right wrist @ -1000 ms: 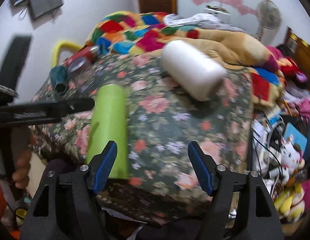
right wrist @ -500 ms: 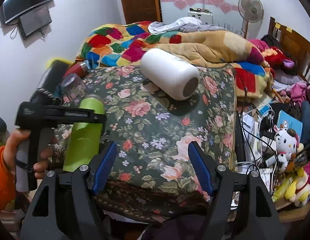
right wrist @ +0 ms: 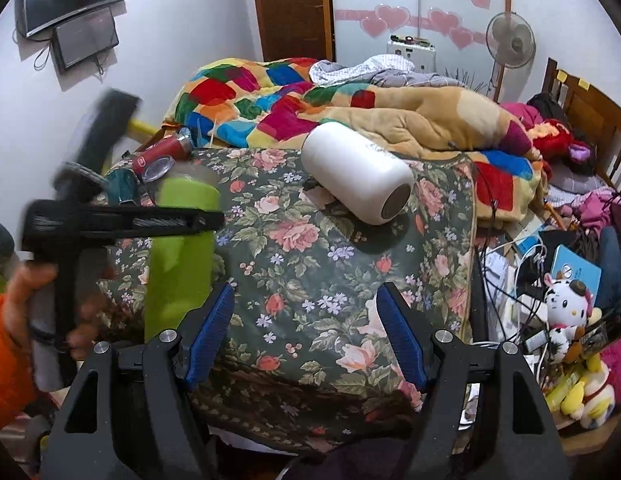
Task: Flip cup upright
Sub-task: 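Grasp the lime-green bottle with the left gripper while the right gripper holds it, then lower the bottle upright onto the table and open the left gripper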
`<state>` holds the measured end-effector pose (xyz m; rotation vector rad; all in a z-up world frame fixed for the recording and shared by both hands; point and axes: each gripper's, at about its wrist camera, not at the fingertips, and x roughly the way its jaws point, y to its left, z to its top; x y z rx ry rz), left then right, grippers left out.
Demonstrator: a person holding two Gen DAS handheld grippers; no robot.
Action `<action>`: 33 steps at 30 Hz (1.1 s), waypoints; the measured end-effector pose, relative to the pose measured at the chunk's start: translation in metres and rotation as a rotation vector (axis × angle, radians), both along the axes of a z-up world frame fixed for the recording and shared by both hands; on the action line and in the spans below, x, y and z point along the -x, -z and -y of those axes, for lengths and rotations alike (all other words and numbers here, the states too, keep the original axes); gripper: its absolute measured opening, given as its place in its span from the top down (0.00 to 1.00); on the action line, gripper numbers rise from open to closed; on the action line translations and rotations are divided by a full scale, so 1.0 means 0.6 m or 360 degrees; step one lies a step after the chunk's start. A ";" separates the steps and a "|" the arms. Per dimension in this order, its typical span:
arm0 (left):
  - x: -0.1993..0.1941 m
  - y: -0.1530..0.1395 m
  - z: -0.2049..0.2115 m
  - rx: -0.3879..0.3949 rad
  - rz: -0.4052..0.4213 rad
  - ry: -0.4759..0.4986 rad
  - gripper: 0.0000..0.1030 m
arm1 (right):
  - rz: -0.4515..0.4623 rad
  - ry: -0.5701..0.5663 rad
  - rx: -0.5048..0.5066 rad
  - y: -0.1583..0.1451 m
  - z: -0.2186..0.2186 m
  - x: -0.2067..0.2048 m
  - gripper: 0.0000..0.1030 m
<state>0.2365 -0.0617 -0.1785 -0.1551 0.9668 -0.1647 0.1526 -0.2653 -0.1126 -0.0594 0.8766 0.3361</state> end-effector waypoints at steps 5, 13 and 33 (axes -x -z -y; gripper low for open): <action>0.018 -0.065 0.021 -0.0099 0.0219 0.0038 0.40 | -0.0001 0.0014 -0.0020 -0.001 -0.002 -0.004 0.31; -0.020 -0.125 0.040 -0.0209 0.0458 0.0015 0.40 | 0.0001 0.0031 -0.0006 -0.001 0.001 -0.005 0.31; -0.035 -0.027 0.074 -0.0266 0.0287 0.0081 0.40 | -0.0023 0.0049 0.0022 0.009 0.012 -0.016 0.31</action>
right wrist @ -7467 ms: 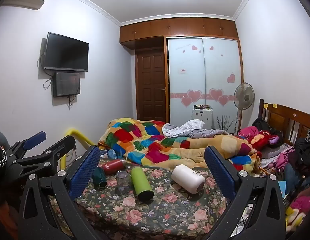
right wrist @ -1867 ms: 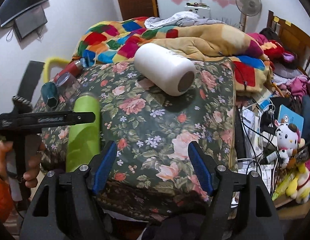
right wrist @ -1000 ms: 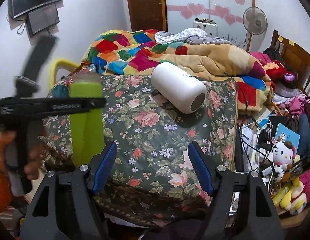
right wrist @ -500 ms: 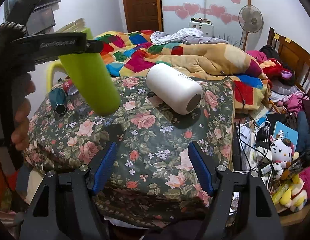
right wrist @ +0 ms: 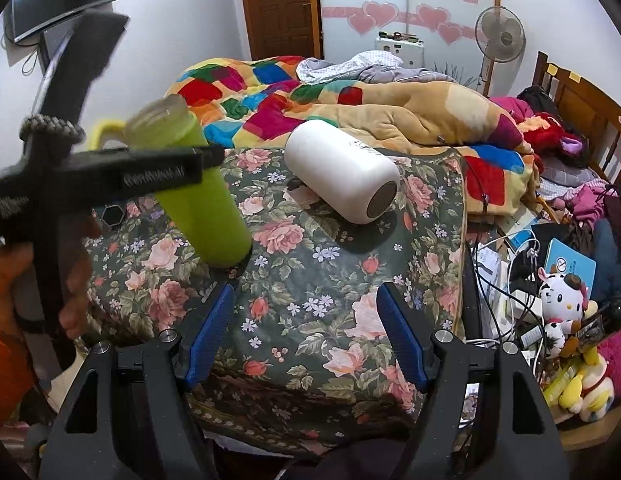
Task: Flip cup upright
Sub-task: 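Lower the bottle upright onto the table and open the left gripper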
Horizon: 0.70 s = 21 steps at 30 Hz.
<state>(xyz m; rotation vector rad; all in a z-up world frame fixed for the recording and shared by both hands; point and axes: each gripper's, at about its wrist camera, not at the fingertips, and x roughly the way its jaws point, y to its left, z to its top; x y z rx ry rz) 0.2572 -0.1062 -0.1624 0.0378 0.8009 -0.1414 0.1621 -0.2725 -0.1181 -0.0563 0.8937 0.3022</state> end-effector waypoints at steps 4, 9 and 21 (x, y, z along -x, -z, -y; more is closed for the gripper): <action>0.009 -0.002 0.002 -0.0004 0.0001 0.0035 0.40 | -0.0002 -0.0006 0.0003 0.000 -0.003 -0.001 0.31; 0.005 -0.014 -0.007 0.0022 -0.0029 0.0050 0.35 | 0.0005 0.0003 -0.0009 -0.003 -0.003 -0.001 0.31; 0.147 -0.166 -0.077 0.0095 0.0323 0.0071 0.29 | 0.0237 -0.0012 -0.0100 -0.101 -0.010 0.047 0.31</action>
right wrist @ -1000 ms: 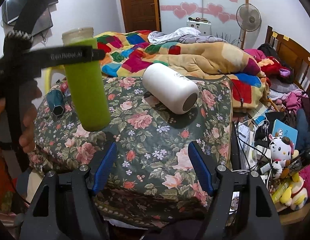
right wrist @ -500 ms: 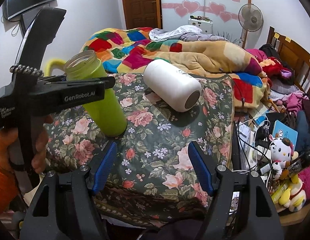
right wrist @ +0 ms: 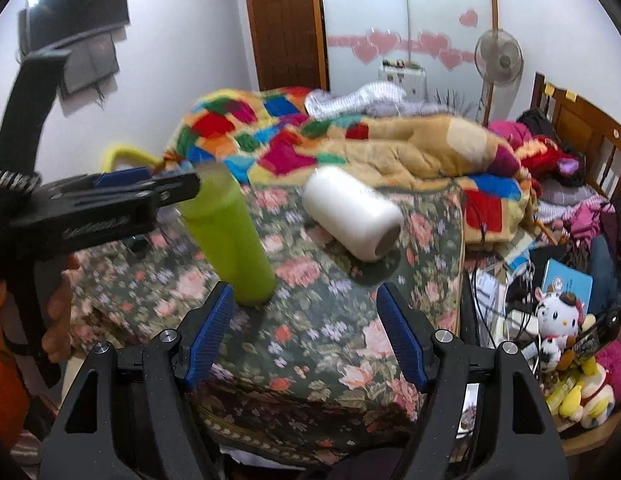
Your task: Flip cup upright
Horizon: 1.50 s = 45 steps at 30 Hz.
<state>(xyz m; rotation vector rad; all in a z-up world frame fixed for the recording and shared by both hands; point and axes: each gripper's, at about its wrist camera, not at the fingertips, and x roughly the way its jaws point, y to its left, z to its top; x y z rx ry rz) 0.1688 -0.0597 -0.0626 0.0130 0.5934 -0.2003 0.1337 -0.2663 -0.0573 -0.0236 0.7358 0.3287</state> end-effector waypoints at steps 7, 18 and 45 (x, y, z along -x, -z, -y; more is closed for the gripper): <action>0.131 -0.105 -0.041 0.0102 0.0344 0.0008 0.23 | 0.0331 0.0011 -0.0092 -0.104 -0.008 0.068 0.31; 0.279 -0.166 -0.044 0.0070 0.0770 -0.0173 0.01 | 0.0756 0.0054 -0.0273 -0.207 -0.010 0.184 0.29; 0.304 -0.121 -0.054 0.0082 0.0702 -0.0249 0.00 | 0.0808 0.0115 -0.0151 -0.185 -0.028 0.219 0.00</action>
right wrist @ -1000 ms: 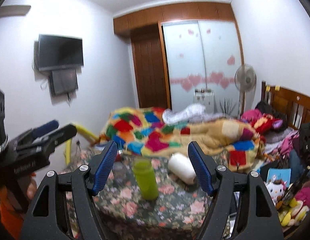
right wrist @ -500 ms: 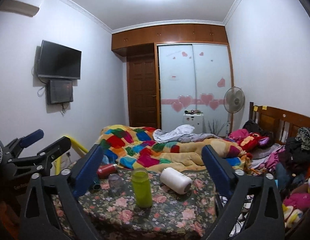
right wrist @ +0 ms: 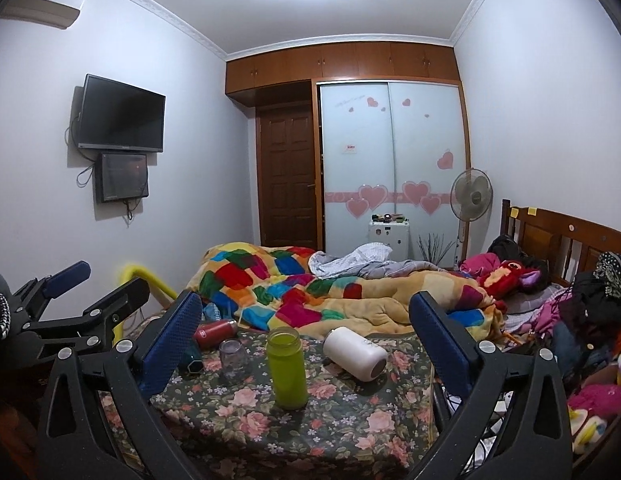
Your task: Flip cup upright
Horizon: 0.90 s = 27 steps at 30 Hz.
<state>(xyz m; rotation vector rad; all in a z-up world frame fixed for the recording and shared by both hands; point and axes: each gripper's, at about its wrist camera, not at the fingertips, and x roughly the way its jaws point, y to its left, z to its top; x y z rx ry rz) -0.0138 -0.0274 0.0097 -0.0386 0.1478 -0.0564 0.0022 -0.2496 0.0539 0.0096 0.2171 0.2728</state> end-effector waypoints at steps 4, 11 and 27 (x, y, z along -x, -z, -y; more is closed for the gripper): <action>-0.002 0.005 -0.002 0.0001 -0.0014 -0.0011 0.00 | -0.0004 -0.0003 0.0002 0.001 0.000 -0.001 0.00; -0.009 0.012 0.000 -0.0013 -0.0045 -0.0021 0.00 | -0.0016 -0.0014 -0.0005 0.004 -0.003 0.000 0.00; -0.010 0.017 0.002 -0.0021 -0.0046 -0.0005 0.00 | -0.0029 -0.0020 -0.0007 0.004 -0.002 -0.003 0.00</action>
